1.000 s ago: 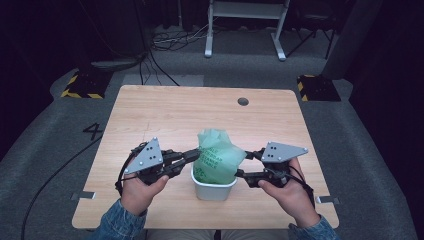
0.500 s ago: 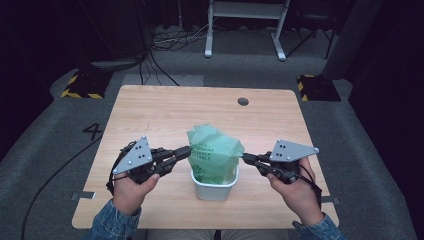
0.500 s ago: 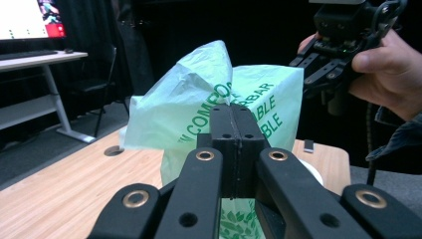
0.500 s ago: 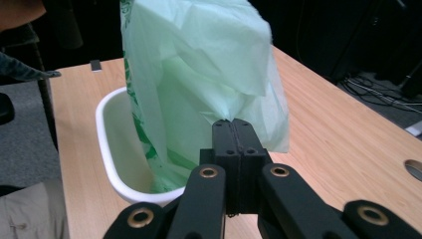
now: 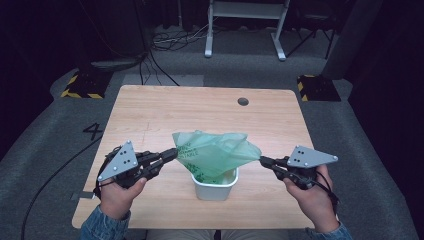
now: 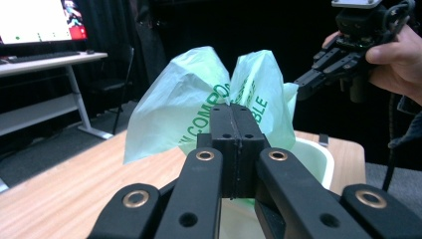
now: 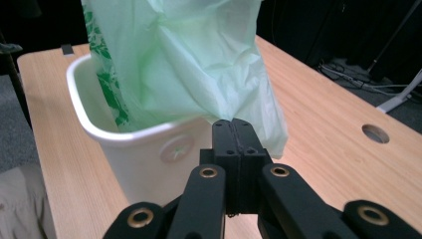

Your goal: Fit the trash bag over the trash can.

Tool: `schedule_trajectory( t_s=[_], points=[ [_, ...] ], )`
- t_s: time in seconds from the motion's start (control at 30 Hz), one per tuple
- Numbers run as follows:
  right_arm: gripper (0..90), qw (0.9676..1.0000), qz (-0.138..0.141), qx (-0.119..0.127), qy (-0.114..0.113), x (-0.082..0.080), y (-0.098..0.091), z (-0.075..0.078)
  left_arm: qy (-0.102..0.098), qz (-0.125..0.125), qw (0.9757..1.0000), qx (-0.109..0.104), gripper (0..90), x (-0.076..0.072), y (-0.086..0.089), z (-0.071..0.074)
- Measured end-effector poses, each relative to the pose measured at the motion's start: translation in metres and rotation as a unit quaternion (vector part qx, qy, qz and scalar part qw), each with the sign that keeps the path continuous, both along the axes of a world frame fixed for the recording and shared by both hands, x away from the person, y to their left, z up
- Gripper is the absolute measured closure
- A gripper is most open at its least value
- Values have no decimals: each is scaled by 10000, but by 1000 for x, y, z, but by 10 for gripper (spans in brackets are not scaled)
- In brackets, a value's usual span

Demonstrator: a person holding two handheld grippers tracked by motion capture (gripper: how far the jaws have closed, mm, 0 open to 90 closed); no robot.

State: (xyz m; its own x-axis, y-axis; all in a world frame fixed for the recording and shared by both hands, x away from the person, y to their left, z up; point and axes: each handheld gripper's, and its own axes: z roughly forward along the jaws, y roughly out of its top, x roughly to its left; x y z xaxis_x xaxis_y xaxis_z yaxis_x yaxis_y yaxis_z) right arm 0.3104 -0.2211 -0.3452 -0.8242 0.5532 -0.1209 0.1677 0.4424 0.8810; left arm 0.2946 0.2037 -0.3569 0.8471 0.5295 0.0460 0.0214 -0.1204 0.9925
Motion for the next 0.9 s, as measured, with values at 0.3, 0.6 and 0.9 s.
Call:
schedule_trajectory(
  t_s=[0.3, 0.6, 0.9],
  points=[
    [900, 9998, -201, -24, 25, -2, -13, -1, 49, 119, 9998, -168, 900, -6, 16, -5],
    [615, 9997, -103, 106, 200, -1, -12, -8, 28, -5, 9999, 104, 900, -13, 5, -14],
    [413, 9988, -74, 473, 58, 6, 3, 15, -10, -184, 9997, 143, 900, -12, -4, -7]
  ],
)
